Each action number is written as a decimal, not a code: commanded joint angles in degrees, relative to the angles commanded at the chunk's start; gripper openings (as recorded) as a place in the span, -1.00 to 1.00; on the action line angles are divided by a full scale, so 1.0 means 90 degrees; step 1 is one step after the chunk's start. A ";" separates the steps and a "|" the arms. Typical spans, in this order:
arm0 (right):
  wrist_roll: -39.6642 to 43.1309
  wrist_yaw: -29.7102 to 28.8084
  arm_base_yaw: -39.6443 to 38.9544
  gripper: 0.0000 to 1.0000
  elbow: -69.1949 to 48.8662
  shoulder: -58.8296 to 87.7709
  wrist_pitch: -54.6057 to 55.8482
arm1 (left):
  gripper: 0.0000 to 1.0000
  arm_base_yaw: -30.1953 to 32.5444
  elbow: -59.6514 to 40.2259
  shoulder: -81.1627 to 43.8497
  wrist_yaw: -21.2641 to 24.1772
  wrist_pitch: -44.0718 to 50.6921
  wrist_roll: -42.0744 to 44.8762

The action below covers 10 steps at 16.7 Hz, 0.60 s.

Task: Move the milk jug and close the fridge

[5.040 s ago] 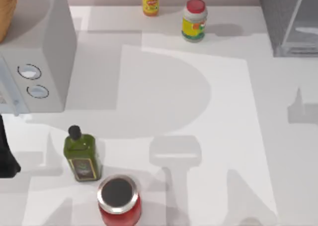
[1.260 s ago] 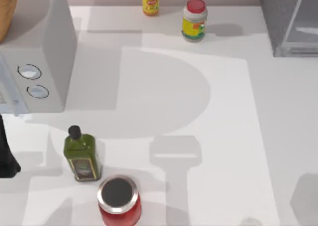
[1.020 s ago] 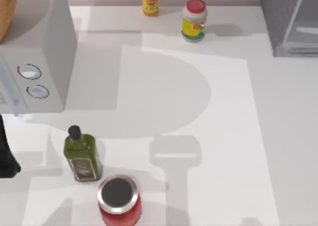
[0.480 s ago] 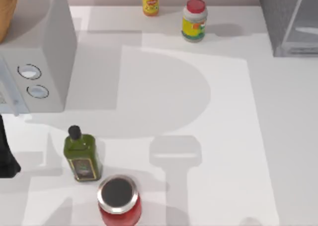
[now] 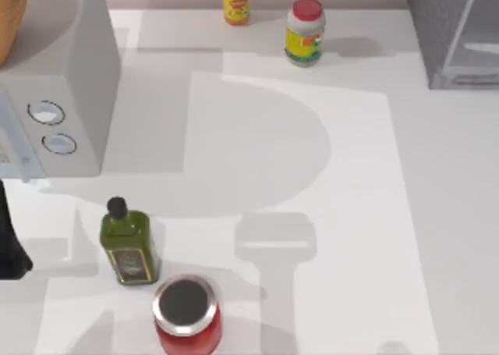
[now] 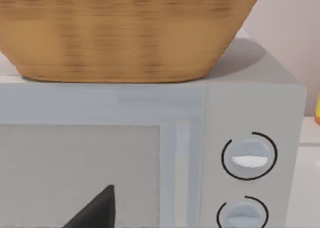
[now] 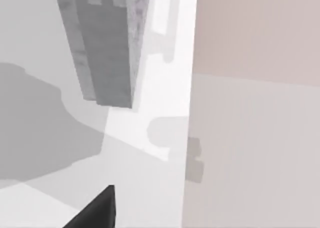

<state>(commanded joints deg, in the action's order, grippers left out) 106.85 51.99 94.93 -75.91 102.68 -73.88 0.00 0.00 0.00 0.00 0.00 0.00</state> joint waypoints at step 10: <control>-0.5254 -0.0445 -0.2484 1.00 0.0123 0.0116 0.3890 | 1.00 0.0000 0.0000 0.0000 0.0000 0.0000 0.0000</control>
<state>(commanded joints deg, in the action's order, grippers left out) 59.56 47.98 72.57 -74.80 103.73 -38.86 0.00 0.00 0.00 0.00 0.00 0.00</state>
